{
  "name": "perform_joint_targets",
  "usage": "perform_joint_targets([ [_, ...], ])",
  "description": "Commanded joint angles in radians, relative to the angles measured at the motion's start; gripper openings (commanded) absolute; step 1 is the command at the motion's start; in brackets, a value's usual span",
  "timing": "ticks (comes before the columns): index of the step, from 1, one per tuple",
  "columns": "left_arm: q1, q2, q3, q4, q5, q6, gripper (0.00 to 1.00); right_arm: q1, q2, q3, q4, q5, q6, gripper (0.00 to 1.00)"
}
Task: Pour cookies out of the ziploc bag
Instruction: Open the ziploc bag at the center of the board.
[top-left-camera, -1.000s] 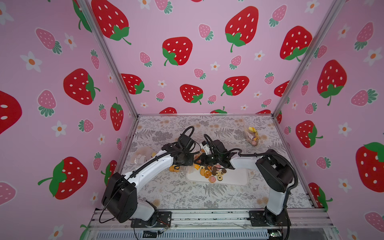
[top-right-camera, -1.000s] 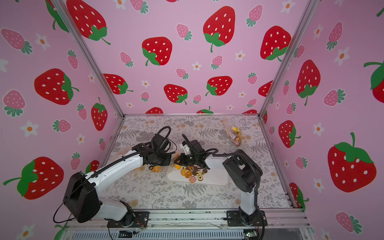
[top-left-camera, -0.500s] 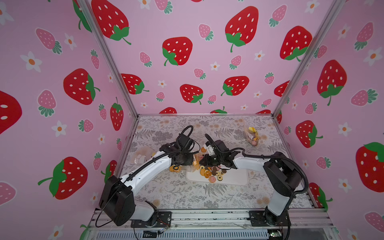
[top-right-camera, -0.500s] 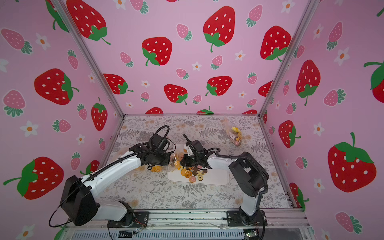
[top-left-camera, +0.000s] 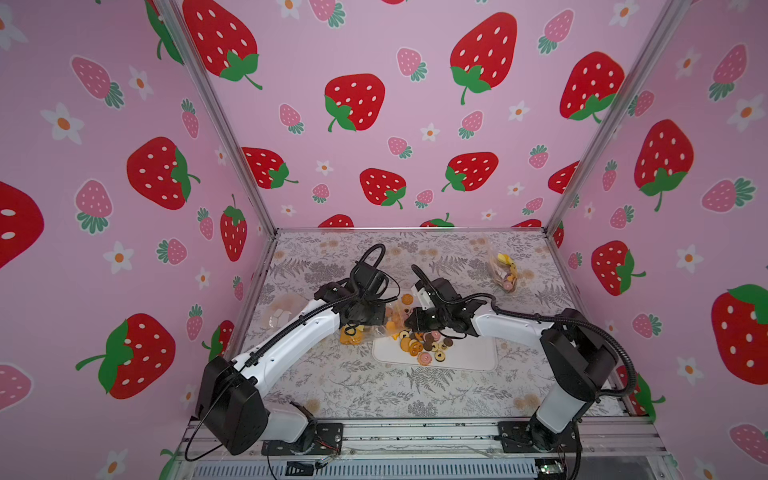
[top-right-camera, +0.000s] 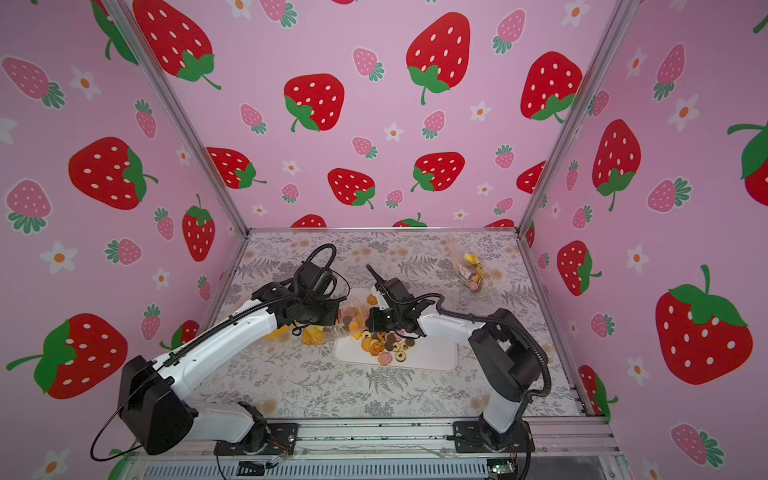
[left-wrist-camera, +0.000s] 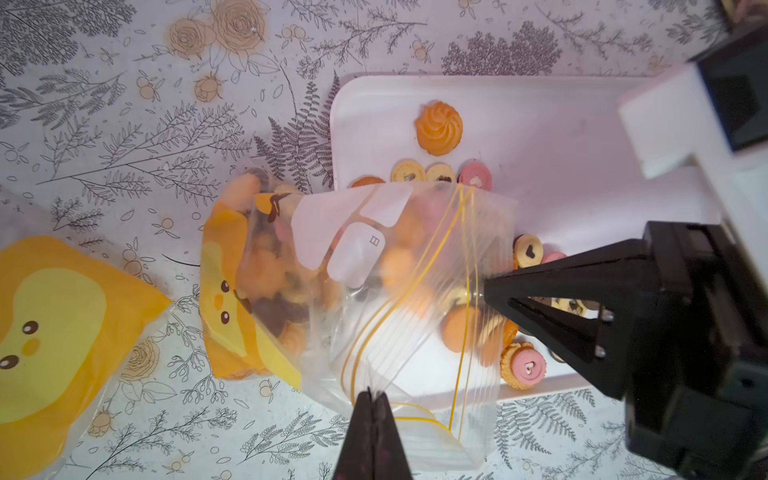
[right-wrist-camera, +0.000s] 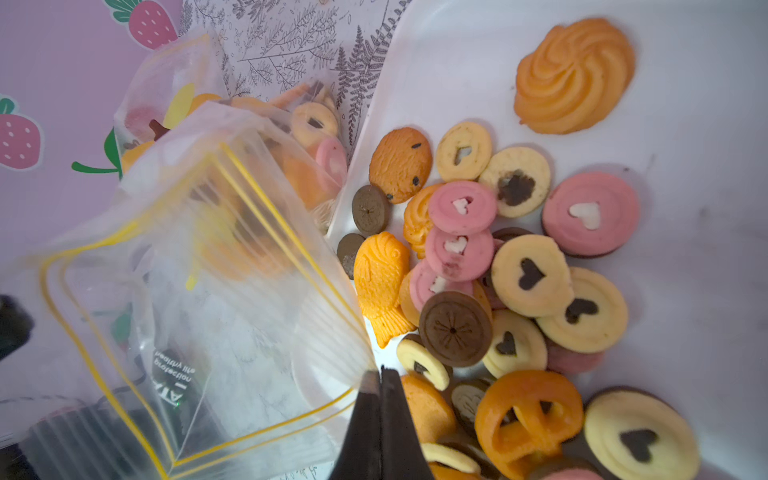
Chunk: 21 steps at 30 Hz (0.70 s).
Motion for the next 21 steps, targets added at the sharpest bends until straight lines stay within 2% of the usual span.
perform_joint_targets([
  [1, 0.005, -0.017, 0.052, -0.042, -0.024, 0.014, 0.00, 0.004, -0.031, 0.020, -0.048, 0.035, -0.020, 0.00],
  [5, 0.004, -0.014, 0.068, -0.045, -0.019, 0.018, 0.00, 0.004, -0.043, 0.028, -0.099, 0.071, -0.077, 0.00],
  [10, 0.005, -0.009, 0.084, -0.049, -0.016, 0.025, 0.00, 0.000, -0.089, 0.040, -0.138, 0.034, -0.177, 0.00],
  [12, 0.005, -0.004, 0.088, -0.052, -0.016, 0.029, 0.00, -0.002, -0.143, 0.042, -0.186, 0.052, -0.221, 0.22],
  [14, 0.005, 0.001, 0.090, -0.050, -0.012, 0.033, 0.00, -0.010, -0.213, 0.029, -0.215, 0.055, -0.268, 0.32],
  [15, 0.005, 0.002, 0.090, -0.048, -0.010, 0.035, 0.00, -0.016, -0.247, 0.019, -0.220, 0.032, -0.297, 0.45],
  [18, 0.006, 0.010, 0.088, -0.036, -0.005, 0.042, 0.00, -0.018, -0.318, -0.012, -0.207, -0.034, -0.378, 0.65],
  [19, 0.006, 0.013, 0.088, -0.031, -0.004, 0.044, 0.00, -0.018, -0.324, -0.019, -0.189, -0.067, -0.394, 0.72],
  [21, 0.008, 0.019, 0.087, -0.023, 0.003, 0.045, 0.00, -0.018, -0.312, -0.013, -0.159, -0.128, -0.402, 0.76],
])
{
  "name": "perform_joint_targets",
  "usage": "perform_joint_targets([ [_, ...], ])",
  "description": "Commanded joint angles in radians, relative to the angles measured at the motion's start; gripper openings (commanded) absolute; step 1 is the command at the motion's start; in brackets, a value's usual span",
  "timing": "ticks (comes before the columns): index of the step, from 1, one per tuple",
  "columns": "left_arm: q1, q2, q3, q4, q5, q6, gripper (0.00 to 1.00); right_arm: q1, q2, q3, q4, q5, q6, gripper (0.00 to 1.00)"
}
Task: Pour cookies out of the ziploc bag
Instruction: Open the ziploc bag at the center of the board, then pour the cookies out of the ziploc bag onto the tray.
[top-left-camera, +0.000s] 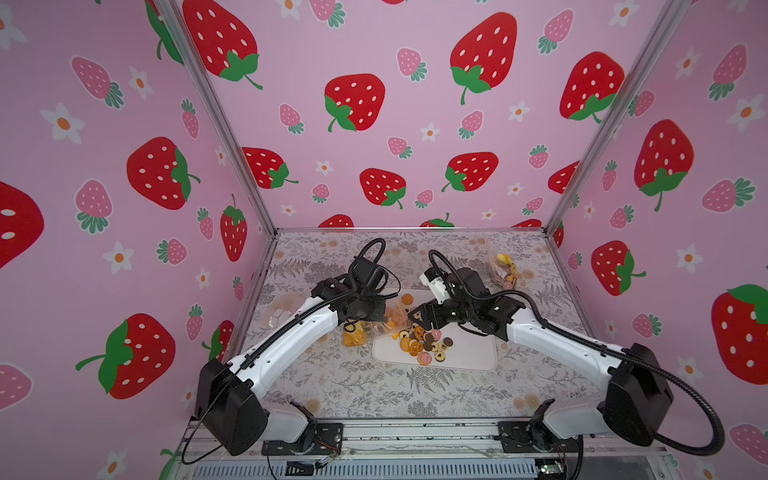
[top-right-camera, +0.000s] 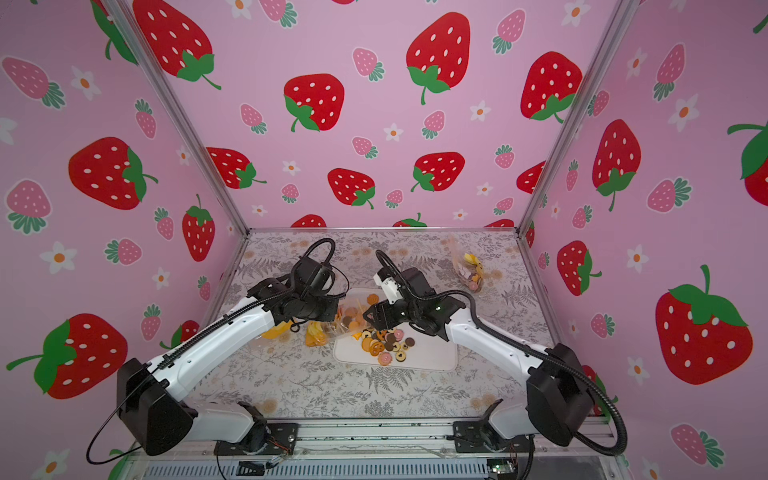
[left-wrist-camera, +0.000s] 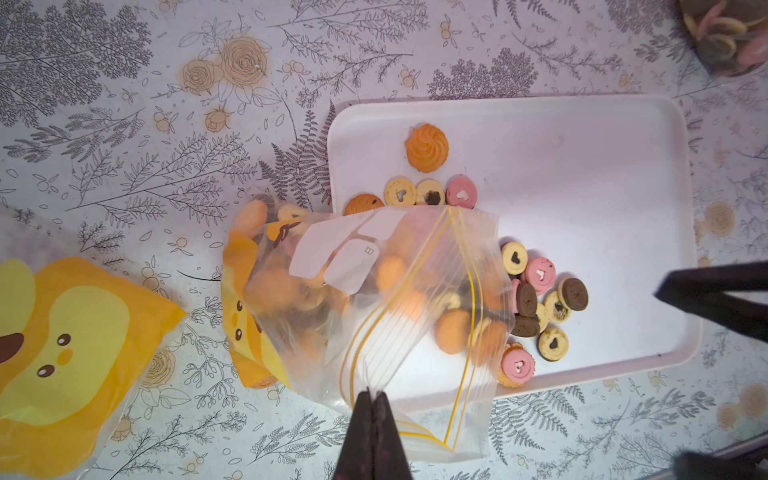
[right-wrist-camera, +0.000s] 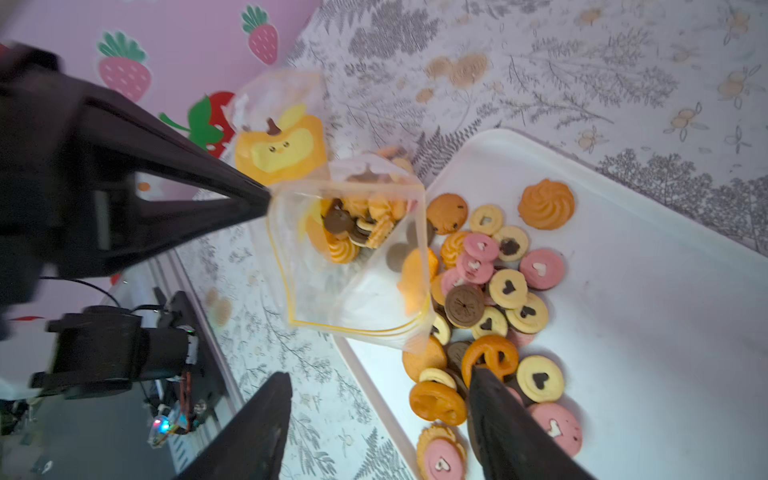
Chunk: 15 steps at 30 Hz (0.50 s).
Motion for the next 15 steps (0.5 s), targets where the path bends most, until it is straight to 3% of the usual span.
perform_joint_targets([
  [1, 0.005, 0.021, 0.038, 0.007, 0.009, 0.014, 0.00, -0.002, 0.034, -0.013, 0.028, -0.128, -0.074, 0.77],
  [7, 0.032, 0.016, 0.017, 0.043, 0.030, 0.023, 0.00, 0.024, 0.143, 0.033, 0.162, -0.198, -0.025, 0.73],
  [15, 0.064, 0.025, 0.002, 0.081, 0.078, 0.031, 0.00, 0.072, 0.248, 0.073, 0.234, -0.167, -0.007, 0.69],
])
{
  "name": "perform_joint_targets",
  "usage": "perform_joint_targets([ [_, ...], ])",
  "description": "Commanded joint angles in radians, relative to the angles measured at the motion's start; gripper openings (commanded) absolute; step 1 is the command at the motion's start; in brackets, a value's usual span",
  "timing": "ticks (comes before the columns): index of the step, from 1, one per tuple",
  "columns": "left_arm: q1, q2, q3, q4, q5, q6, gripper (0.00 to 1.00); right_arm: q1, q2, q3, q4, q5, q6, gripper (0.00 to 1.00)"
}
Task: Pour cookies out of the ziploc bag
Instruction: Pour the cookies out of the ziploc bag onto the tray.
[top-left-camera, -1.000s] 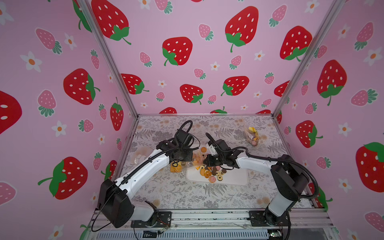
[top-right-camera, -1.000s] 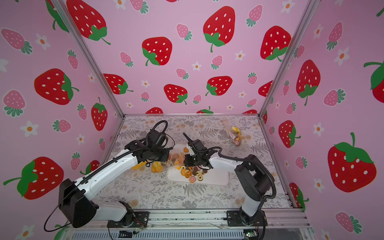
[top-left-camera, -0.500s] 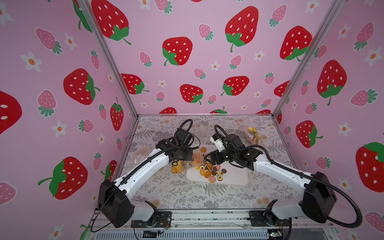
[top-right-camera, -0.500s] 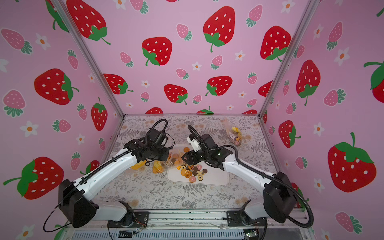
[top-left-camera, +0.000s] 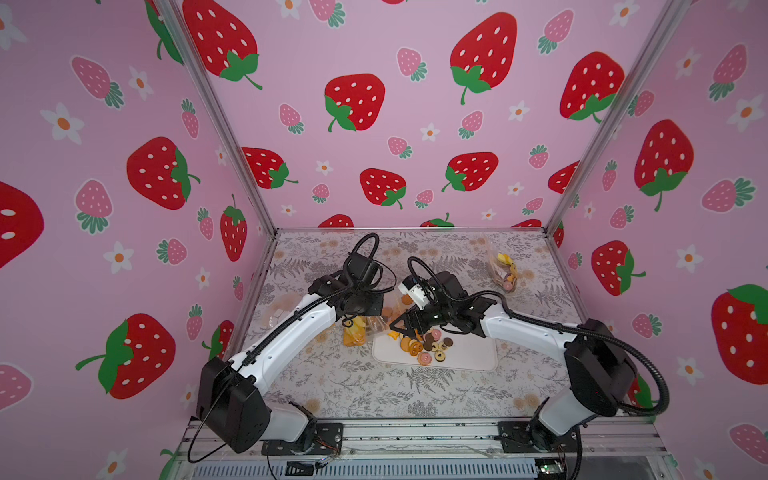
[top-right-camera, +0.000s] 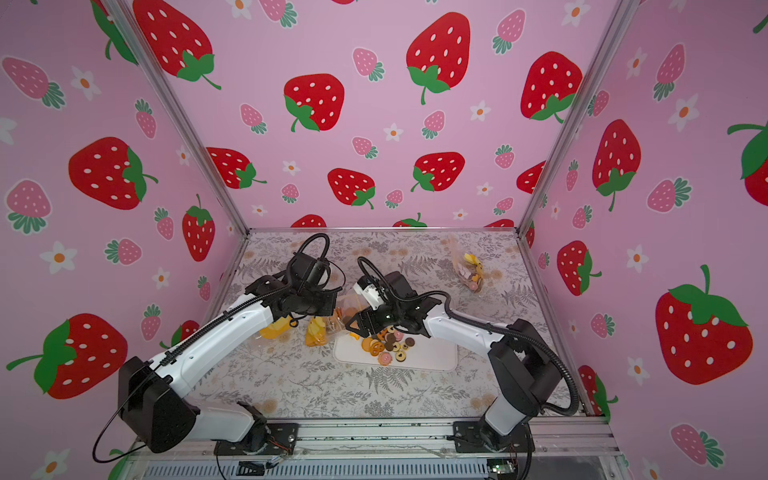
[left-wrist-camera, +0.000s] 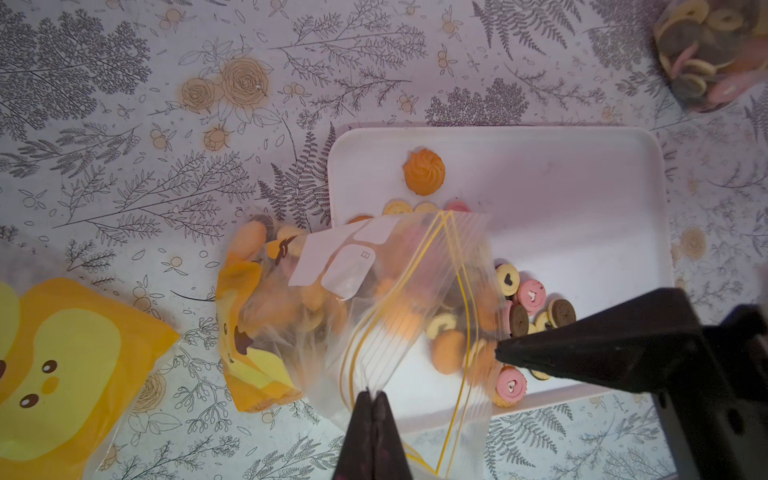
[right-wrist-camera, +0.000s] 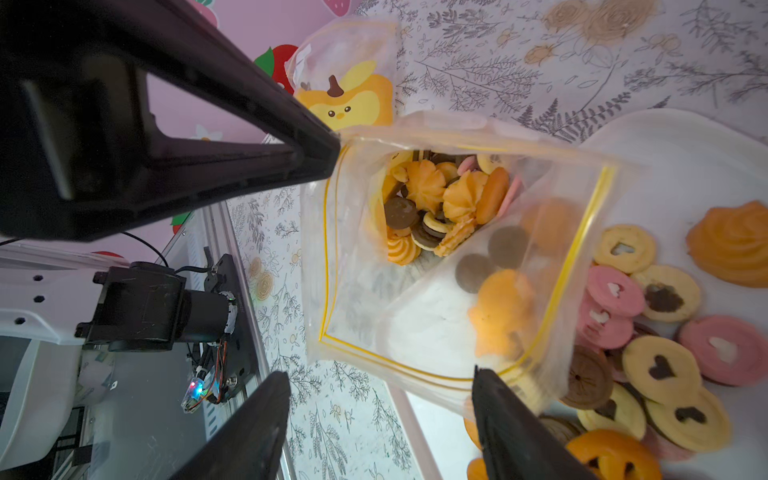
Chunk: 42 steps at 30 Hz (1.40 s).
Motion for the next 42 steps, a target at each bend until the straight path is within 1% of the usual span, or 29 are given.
perform_joint_targets([
  [1, 0.008, 0.015, 0.004, 0.025, 0.026, 0.015, 0.00, 0.025, 0.006, 0.044, 0.033, 0.039, -0.010, 0.69],
  [2, 0.010, 0.017, 0.005, 0.024, 0.030, 0.017, 0.00, 0.030, -0.003, 0.039, 0.019, 0.087, -0.013, 0.69],
  [3, 0.011, 0.018, 0.005, 0.024, 0.031, 0.017, 0.00, 0.032, -0.020, 0.026, 0.003, 0.168, -0.006, 0.70],
  [5, 0.013, 0.018, 0.005, 0.026, 0.033, 0.017, 0.00, 0.033, -0.066, -0.006, -0.018, 0.270, -0.010, 0.72],
  [6, 0.013, 0.016, 0.004, 0.026, 0.034, 0.017, 0.00, 0.035, -0.096, -0.036, -0.004, 0.304, -0.012, 0.73],
  [7, 0.015, 0.017, 0.002, 0.028, 0.036, 0.017, 0.00, 0.035, -0.128, -0.063, 0.023, 0.310, -0.015, 0.74],
  [8, 0.015, 0.017, 0.000, 0.029, 0.038, 0.017, 0.00, 0.035, -0.142, -0.073, 0.033, 0.305, -0.022, 0.74],
  [10, 0.017, 0.017, -0.002, 0.033, 0.042, 0.017, 0.00, 0.035, -0.139, -0.063, 0.037, 0.254, -0.042, 0.74],
  [13, 0.017, 0.018, -0.005, 0.037, 0.044, 0.015, 0.00, 0.040, -0.096, -0.030, 0.061, 0.174, -0.049, 0.72],
  [15, 0.018, 0.017, -0.007, 0.037, 0.044, 0.014, 0.00, 0.050, -0.063, 0.001, 0.063, 0.151, -0.051, 0.71],
  [21, 0.031, 0.013, -0.014, 0.041, 0.058, 0.013, 0.00, 0.071, 0.032, 0.060, 0.067, 0.104, -0.032, 0.66],
  [28, 0.054, 0.020, -0.015, 0.053, 0.087, 0.012, 0.00, 0.097, 0.070, 0.072, 0.075, 0.085, -0.018, 0.61],
  [32, 0.064, 0.037, -0.011, 0.057, 0.112, 0.011, 0.00, 0.111, 0.089, 0.076, 0.075, 0.076, -0.007, 0.54],
  [34, 0.068, 0.045, -0.006, 0.060, 0.119, 0.009, 0.00, 0.114, 0.095, 0.078, 0.076, 0.079, -0.003, 0.53],
  [35, 0.070, 0.046, -0.004, 0.061, 0.120, 0.008, 0.00, 0.116, 0.099, 0.078, 0.076, 0.086, 0.000, 0.47],
  [42, 0.078, 0.057, 0.006, 0.066, 0.142, 0.003, 0.00, 0.118, 0.123, 0.092, 0.065, 0.097, 0.015, 0.30],
])
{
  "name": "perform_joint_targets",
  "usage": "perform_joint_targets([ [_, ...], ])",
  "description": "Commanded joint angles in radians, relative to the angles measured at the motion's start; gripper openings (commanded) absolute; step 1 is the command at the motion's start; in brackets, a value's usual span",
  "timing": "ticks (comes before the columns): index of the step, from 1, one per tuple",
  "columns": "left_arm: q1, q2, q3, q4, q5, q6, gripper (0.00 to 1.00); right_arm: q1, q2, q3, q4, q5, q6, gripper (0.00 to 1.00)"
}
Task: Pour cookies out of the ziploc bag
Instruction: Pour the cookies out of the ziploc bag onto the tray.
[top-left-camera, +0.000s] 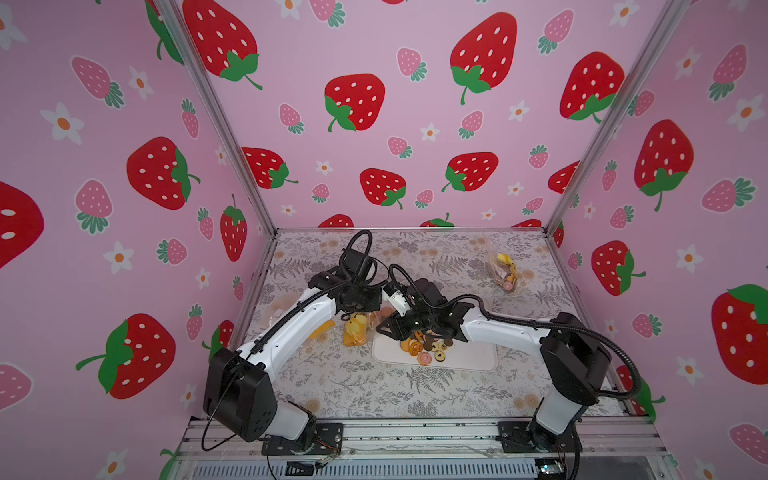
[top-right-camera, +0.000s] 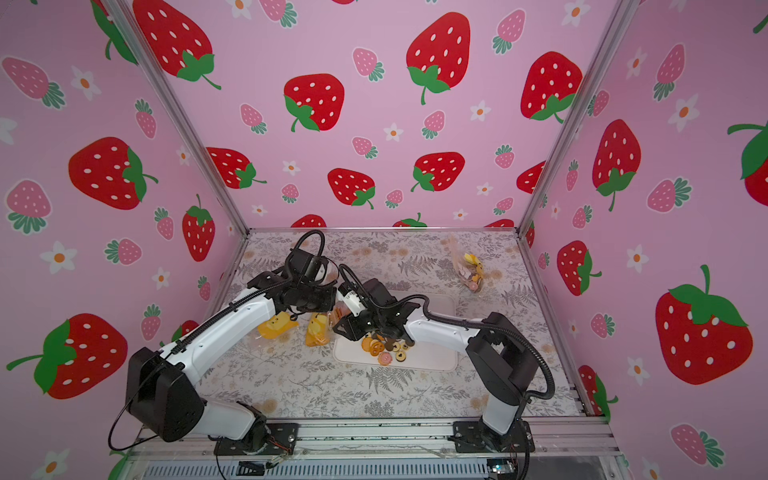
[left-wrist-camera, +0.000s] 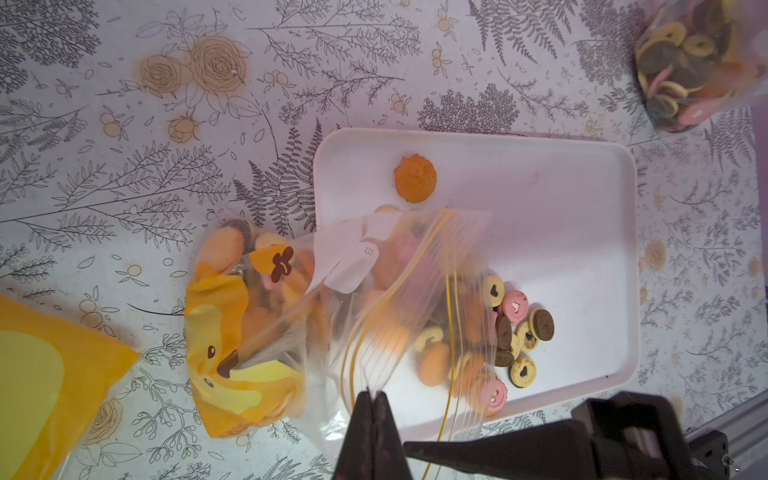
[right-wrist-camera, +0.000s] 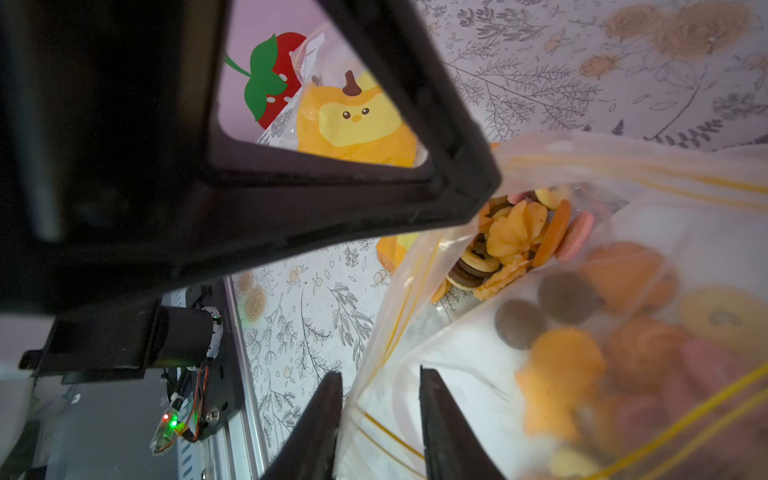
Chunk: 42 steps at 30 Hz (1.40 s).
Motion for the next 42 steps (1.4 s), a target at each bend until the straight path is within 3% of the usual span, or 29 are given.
perform_joint_targets([
  [1, 0.005, 0.001, 0.009, 0.014, 0.016, 0.002, 0.00, 0.011, 0.015, 0.028, -0.003, 0.004, 0.003, 0.29],
  [11, 0.023, -0.052, -0.024, 0.026, 0.070, -0.023, 0.02, 0.009, -0.004, 0.020, -0.011, 0.016, 0.012, 0.09],
  [13, 0.033, -0.084, -0.046, 0.042, 0.065, -0.038, 0.23, 0.006, -0.004, 0.013, -0.005, 0.011, 0.020, 0.07],
  [15, 0.049, -0.127, -0.073, 0.054, 0.071, -0.054, 0.53, 0.004, -0.005, -0.001, 0.008, 0.010, 0.033, 0.06],
  [17, 0.064, -0.173, -0.103, 0.061, 0.070, -0.067, 0.74, 0.000, -0.003, -0.009, 0.017, 0.003, 0.046, 0.04],
  [19, 0.076, -0.225, -0.137, 0.061, 0.058, -0.080, 0.89, -0.005, -0.001, -0.015, 0.026, 0.001, 0.063, 0.03],
  [21, 0.086, -0.287, -0.181, 0.060, 0.033, -0.095, 0.97, -0.010, 0.001, -0.017, 0.032, 0.002, 0.075, 0.01],
  [24, 0.092, -0.357, -0.261, 0.063, -0.006, -0.130, 0.98, -0.020, 0.004, -0.013, 0.033, 0.012, 0.100, 0.00],
  [30, 0.076, -0.437, -0.473, 0.164, 0.001, -0.214, 0.85, -0.062, 0.038, 0.035, 0.059, -0.054, 0.199, 0.00],
  [38, 0.021, -0.372, -0.538, 0.234, -0.140, -0.139, 0.83, -0.103, 0.077, 0.118, 0.041, -0.144, 0.269, 0.00],
  [42, -0.025, -0.404, -0.587, 0.348, -0.192, -0.069, 0.82, -0.122, 0.074, 0.122, 0.048, -0.174, 0.297, 0.00],
])
